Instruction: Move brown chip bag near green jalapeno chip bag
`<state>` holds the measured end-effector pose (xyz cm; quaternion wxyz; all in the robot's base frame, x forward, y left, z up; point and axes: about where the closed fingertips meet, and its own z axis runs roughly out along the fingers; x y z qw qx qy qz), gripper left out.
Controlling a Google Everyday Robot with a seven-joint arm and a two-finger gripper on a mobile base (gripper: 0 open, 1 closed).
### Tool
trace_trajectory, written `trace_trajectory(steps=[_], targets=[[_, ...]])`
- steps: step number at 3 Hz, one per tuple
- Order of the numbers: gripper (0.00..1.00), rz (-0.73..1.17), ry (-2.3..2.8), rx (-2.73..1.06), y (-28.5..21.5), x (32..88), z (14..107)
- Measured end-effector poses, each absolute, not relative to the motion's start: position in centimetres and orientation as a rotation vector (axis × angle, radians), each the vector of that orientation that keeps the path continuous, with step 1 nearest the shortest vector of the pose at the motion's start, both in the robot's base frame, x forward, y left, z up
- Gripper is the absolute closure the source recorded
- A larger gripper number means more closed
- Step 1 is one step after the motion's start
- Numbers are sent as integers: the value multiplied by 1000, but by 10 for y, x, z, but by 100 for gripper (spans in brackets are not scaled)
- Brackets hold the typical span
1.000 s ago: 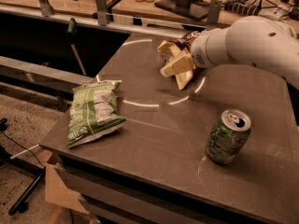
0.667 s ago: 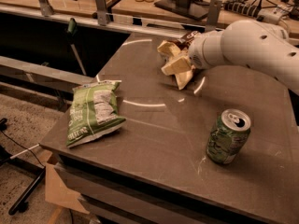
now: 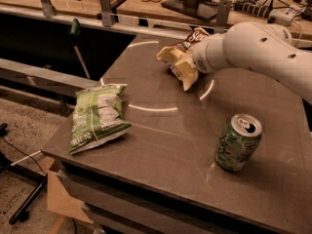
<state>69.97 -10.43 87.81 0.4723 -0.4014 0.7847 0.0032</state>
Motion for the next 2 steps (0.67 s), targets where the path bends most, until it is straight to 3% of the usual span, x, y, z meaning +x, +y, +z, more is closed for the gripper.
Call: trace_trajectory(steps=[1, 2], targets=[[87, -8, 1896, -1006, -102, 699, 886], [100, 82, 1868, -1056, -97, 689, 901]])
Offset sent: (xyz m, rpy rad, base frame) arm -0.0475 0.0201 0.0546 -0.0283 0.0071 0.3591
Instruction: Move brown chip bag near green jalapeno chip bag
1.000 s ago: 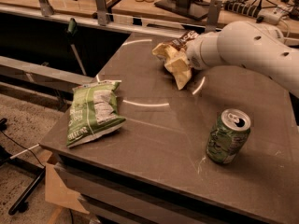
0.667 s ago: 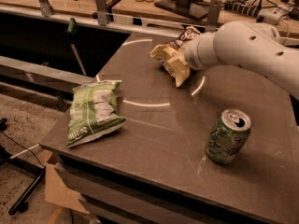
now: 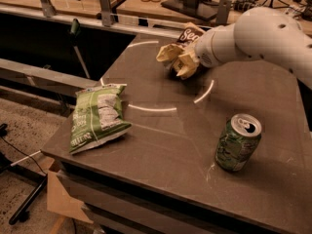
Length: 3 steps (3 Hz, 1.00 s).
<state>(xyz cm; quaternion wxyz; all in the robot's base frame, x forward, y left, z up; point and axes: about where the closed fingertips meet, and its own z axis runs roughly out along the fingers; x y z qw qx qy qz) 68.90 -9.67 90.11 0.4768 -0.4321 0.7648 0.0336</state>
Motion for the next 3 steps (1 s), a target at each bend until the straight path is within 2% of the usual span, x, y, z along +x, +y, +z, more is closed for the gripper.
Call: trace_trajectory(steps=[2, 3], targets=[[100, 304, 1665, -1346, -72, 635, 965], [100, 387, 1602, -1525, -63, 600, 962]])
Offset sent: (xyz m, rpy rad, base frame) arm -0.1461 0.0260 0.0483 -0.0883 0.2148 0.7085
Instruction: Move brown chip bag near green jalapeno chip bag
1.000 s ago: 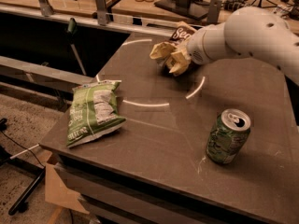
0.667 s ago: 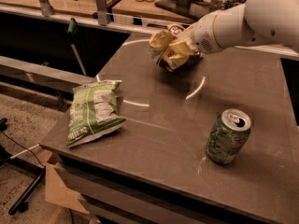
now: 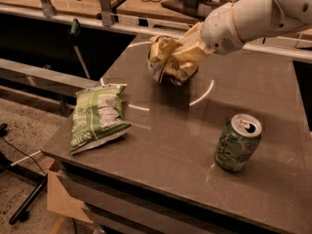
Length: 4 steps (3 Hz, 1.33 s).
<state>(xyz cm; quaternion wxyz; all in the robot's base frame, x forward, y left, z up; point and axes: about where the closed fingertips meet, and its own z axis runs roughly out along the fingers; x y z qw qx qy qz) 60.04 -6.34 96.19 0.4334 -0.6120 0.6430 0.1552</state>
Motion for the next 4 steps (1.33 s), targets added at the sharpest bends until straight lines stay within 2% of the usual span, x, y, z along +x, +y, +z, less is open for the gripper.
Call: trace_trajectory(steps=[1, 2, 4], targets=[[100, 506, 1564, -1725, -56, 549, 942], [85, 628, 1511, -1888, -46, 508, 928], [39, 820, 1365, -2071, -17, 456, 919]])
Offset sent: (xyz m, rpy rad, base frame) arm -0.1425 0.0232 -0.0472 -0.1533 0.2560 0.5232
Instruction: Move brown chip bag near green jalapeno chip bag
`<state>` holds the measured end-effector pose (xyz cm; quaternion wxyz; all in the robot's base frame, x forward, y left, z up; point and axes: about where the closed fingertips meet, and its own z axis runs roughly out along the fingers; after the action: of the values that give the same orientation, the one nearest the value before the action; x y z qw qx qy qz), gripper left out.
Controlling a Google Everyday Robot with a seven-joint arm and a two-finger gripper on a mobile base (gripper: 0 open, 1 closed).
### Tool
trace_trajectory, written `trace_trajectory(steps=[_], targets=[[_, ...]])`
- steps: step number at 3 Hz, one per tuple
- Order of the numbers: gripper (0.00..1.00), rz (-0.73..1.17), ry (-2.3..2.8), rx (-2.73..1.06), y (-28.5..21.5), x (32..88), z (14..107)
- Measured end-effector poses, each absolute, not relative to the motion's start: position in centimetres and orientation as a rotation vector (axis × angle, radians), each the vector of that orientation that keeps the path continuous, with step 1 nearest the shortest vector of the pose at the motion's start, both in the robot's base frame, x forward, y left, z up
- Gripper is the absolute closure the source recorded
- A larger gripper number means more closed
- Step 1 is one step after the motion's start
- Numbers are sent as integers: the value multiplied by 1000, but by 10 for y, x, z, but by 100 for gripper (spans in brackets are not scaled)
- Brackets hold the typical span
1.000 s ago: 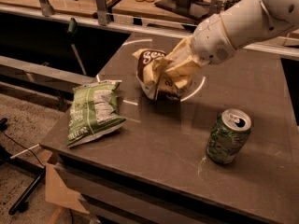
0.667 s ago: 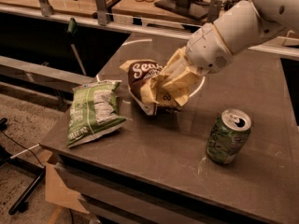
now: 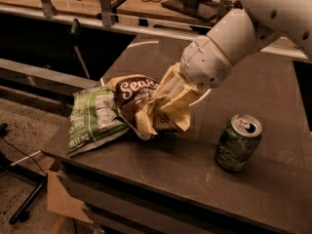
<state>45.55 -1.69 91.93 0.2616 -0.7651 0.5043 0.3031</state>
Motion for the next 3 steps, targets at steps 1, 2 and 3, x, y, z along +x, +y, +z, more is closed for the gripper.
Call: trace_trajectory(steps=[1, 2, 3], targets=[[16, 847, 1332, -2103, -10, 446, 918], [0, 833, 1329, -2108, -6, 446, 918], [0, 741, 1369, -2039, -11, 471, 926]])
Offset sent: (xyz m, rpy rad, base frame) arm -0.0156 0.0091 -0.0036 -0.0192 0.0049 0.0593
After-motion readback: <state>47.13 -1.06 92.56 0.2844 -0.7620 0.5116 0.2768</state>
